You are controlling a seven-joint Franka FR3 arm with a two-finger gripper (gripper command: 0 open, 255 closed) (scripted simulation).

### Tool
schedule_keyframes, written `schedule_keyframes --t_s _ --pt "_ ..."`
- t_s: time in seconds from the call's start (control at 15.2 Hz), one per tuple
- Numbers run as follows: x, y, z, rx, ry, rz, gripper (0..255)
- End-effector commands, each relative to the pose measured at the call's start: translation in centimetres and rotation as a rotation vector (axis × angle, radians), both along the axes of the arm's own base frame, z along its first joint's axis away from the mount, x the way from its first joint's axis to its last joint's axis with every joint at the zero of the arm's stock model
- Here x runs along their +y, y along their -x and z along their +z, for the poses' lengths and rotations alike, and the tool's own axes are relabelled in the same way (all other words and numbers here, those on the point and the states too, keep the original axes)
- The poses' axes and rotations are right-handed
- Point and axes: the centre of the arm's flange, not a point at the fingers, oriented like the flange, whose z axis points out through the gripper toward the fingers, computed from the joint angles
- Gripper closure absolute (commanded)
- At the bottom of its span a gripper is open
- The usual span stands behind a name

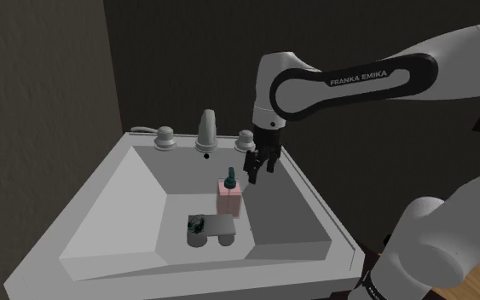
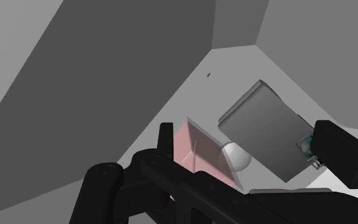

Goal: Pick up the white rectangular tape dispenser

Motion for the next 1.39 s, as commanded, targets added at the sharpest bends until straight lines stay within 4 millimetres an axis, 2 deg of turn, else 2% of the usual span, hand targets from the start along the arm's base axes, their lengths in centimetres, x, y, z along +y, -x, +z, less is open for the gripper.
schedule_keyframes --t_s 0.0,0.92,1.32 --pt "2.2 -1.0 -1.4 -0.002 -0.007 0.008 0" --pt "16.2 -7.9 -10.3 -0.009 -0.047 0.066 0" --pt "16.5 -8.0 -13.1 -0.009 -0.048 0.067 0"
